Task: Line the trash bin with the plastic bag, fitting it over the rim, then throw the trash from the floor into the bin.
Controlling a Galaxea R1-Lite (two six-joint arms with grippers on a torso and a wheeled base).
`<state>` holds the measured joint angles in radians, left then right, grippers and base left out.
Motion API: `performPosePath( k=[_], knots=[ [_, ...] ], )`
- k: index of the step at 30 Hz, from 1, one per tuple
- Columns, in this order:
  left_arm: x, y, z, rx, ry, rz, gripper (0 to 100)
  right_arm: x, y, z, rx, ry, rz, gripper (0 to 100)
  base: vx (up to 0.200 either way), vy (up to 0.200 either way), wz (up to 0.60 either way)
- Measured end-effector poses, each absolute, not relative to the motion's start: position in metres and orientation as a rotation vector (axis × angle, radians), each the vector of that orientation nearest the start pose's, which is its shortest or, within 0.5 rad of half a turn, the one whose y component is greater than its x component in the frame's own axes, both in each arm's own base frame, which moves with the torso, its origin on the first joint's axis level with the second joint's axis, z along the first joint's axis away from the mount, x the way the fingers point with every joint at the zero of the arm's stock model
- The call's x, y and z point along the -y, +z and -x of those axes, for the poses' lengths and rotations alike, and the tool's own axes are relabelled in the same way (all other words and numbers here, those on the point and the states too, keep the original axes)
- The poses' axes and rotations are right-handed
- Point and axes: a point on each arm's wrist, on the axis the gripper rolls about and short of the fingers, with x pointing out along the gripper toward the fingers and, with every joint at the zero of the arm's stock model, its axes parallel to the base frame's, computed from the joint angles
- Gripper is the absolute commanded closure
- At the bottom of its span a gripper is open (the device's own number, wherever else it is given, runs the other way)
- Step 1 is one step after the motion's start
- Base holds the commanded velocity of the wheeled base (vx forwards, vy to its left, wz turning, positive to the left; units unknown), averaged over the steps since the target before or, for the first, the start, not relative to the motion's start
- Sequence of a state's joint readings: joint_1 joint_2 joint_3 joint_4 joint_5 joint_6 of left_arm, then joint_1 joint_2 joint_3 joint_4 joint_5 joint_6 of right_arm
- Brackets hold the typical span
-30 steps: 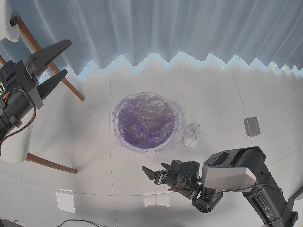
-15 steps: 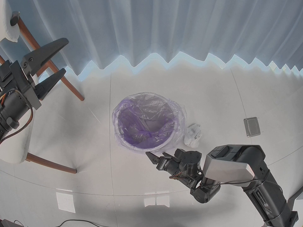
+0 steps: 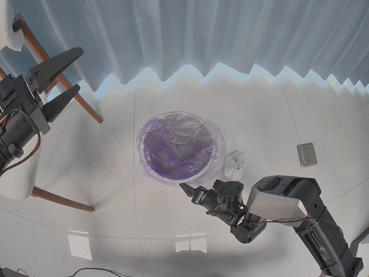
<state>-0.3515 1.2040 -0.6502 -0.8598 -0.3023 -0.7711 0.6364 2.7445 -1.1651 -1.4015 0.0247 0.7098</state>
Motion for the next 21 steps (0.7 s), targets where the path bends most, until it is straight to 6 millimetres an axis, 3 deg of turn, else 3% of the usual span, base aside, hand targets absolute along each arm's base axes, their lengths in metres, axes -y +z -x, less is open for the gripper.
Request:
performPosePath(
  k=[21],
  knots=[
    [0.068,0.281,-0.164,0.039,-0.736,0.744,0,-0.275,-0.072,-0.409,-0.559,0.292,-0.783,0,0.0,0.0,0.0]
  ],
)
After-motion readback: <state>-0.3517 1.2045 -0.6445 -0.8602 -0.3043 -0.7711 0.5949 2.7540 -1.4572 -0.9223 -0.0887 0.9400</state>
